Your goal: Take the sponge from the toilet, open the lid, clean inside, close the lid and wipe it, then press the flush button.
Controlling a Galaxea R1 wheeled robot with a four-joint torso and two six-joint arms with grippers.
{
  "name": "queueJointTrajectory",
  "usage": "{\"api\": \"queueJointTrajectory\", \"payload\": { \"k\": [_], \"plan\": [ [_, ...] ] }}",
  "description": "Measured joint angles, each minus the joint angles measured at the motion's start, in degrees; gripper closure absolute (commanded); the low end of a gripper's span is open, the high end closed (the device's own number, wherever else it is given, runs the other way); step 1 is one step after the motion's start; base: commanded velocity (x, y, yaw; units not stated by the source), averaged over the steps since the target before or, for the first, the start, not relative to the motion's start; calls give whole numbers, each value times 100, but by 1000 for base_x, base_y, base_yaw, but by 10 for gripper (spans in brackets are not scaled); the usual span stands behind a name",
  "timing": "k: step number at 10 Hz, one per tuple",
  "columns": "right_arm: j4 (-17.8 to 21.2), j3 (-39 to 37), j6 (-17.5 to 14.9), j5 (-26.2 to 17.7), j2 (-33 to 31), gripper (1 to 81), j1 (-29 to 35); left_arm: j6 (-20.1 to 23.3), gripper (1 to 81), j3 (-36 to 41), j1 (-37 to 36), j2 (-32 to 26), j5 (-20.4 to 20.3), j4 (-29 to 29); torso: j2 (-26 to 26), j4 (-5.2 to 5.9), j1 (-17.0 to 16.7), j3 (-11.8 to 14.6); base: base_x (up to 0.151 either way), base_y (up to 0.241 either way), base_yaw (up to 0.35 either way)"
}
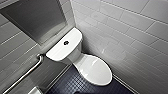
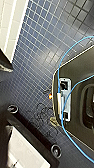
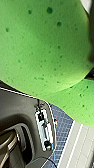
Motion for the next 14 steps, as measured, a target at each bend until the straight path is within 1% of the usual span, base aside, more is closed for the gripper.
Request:
{"api": "queueJointTrajectory", "payload": {
  "k": [2, 3, 4, 5, 8, 9, 10, 11, 12, 14],
  "plan": [
    [-88, -688, -11, -418, 521, 811, 44, 0, 10, 0, 5, 0, -6, -2, -6, 0, -5, 0, 0, 0, 0],
    [-236, -839, -52, -622, 770, 811, 24, 0, 10, 0, 13, -2, -1, -2, -5, -15, -5, 13, 0, 0, 0],
    [-380, -869, -100, -812, 917, 811, -20, 0, 10, 0, 22, -2, 10, -2, -2, -85, -5, 83, 0, 0, 0],
    [-432, -872, -130, -869, 950, 811, -98, 0, 10, 0, 20, 2, 2, -4, -2, -190, -5, 227, 0, 0, 0],
    [-518, -974, -130, -764, 897, 811, -166, 0, 10, -4, 38, 16, -74, -4, -2, -480, -9, 811, 0, 0, 0],
    [-597, -976, -130, -744, 951, 811, -168, 0, 10, -4, 48, 13, -72, -4, -5, -550, -11, 981, 0, 0, 0],
    [-683, -959, -130, -759, 1063, 811, -172, 0, 10, -6, 41, 13, -78, -4, -6, -563, -18, 1031, 0, 0, 0],
    [-730, -940, -130, -790, 1096, 811, -240, 0, 10, -9, 74, 11, -65, -4, -6, -496, -18, 1082, 0, 0, 0],
    [-746, -944, -129, -788, 1078, 811, -273, 0, 10, -9, 83, 11, -74, -4, -6, -339, -20, 1106, 0, 0, 0],
    [-749, -973, -130, -751, 1011, 811, -232, 0, 10, -11, 143, 11, -72, -4, -6, 18, -20, 1165, 0, 0, 0]
  ]
}}
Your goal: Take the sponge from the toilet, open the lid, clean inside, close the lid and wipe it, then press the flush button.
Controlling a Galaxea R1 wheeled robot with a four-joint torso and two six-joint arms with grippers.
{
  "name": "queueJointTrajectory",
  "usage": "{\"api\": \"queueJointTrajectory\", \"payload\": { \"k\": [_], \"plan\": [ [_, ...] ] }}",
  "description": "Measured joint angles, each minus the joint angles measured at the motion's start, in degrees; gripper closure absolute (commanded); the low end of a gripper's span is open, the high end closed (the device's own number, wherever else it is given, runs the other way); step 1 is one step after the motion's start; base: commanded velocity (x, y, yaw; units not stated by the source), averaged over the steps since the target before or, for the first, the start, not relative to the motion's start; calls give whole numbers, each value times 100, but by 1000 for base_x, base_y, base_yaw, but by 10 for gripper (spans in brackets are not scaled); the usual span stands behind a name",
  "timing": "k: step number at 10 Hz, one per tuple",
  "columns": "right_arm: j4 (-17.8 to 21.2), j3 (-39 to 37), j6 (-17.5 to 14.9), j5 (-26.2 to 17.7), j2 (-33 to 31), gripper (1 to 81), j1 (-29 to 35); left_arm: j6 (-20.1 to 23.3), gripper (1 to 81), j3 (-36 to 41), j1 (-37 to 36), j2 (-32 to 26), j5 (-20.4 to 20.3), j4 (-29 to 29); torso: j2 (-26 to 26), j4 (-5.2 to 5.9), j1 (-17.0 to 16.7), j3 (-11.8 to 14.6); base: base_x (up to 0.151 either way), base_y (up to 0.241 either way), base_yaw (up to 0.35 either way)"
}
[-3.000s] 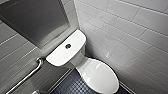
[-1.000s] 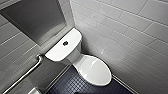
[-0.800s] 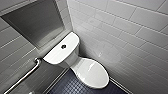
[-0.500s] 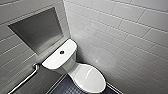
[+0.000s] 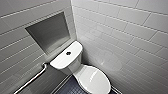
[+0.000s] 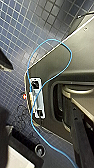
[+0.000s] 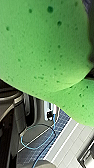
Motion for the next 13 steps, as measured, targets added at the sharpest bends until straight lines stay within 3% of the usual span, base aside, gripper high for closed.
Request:
{"api": "queueJointTrajectory", "payload": {
  "k": [3, 10, 13],
  "plan": [
    [0, -1, 0, 2, 2, 811, 7, 0, 10, -2, 39, 2, 5, 0, 0, 242, -2, 474, 0, 0, 0],
    [-20, -11, 1, -6, 4, 811, -196, -2, 10, -2, 221, 5, 61, 0, -11, 260, -17, 1819, 0, 0, 0],
    [-23, -11, 1, -22, 6, 811, -232, 0, 10, -2, 246, 7, 85, 0, 175, 260, -144, 1987, 0, 0, 0]
  ]
}}
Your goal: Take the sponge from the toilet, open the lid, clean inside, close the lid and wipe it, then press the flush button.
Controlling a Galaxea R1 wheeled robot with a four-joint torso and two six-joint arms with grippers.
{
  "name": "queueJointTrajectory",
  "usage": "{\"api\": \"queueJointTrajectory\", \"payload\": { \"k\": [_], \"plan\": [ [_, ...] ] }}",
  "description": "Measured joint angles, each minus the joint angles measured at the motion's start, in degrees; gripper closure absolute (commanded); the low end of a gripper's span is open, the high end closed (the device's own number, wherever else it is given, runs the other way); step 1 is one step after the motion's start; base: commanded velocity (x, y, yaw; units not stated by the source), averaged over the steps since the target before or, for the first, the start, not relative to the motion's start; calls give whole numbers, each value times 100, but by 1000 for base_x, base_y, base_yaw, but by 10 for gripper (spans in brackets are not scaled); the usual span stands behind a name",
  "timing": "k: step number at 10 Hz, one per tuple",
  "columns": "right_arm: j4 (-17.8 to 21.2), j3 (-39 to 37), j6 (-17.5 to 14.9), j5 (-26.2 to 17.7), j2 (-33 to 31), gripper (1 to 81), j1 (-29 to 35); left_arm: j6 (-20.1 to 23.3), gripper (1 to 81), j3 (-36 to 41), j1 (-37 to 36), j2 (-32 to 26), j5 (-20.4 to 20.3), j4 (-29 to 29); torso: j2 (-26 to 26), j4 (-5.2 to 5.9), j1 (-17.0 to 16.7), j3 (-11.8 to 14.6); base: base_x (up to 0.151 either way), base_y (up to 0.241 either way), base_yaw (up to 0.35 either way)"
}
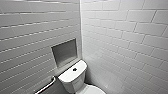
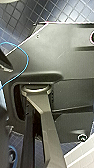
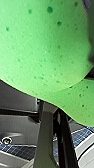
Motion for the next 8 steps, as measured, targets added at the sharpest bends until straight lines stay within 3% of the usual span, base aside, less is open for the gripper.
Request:
{"api": "queueJointTrajectory", "payload": {
  "k": [4, 8],
  "plan": [
    [-2, 0, -1, -9, 39, 811, -6, 0, 10, -1, -9, 10, 9, 0, 794, 0, -512, 78, 0, 0, 0],
    [-2, -10, 0, -6, 44, 811, -22, 0, 10, -1, 22, 23, 11, 1, 1462, 0, -947, 673, 0, 0, 0]
  ]
}}
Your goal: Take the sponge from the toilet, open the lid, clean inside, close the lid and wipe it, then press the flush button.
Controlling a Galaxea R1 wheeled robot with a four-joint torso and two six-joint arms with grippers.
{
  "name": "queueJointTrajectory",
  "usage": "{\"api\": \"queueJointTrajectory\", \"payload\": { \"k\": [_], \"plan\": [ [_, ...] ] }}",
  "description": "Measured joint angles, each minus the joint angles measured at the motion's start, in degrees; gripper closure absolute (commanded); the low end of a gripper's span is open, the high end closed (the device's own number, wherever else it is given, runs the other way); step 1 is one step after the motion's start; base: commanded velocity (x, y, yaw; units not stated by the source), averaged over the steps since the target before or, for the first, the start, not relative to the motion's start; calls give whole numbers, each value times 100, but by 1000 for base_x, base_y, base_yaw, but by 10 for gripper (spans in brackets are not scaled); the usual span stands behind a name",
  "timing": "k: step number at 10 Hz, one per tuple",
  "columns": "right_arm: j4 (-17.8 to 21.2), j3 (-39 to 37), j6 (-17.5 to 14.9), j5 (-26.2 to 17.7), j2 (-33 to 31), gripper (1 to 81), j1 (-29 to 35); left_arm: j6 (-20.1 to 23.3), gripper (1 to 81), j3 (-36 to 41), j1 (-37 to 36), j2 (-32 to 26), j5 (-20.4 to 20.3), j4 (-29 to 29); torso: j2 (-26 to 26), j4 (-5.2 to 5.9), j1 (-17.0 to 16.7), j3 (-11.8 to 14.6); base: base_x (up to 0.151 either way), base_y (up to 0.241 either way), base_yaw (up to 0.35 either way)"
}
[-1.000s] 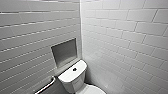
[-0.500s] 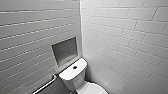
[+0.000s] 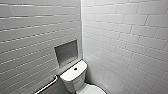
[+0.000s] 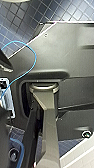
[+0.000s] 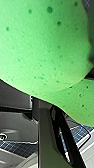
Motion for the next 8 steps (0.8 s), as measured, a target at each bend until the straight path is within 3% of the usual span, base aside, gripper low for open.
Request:
{"api": "queueJointTrajectory", "payload": {
  "k": [4, 8],
  "plan": [
    [-16, 0, 0, -13, 2, 811, -63, 0, 10, 0, 61, 0, 28, 0, 89, 0, -64, 712, 0, 0, 0],
    [96, -63, 176, -79, 20, 811, -91, 0, 10, -2, 127, -15, 48, 0, 88, 0, -74, 830, 0, 0, 0]
  ]
}}
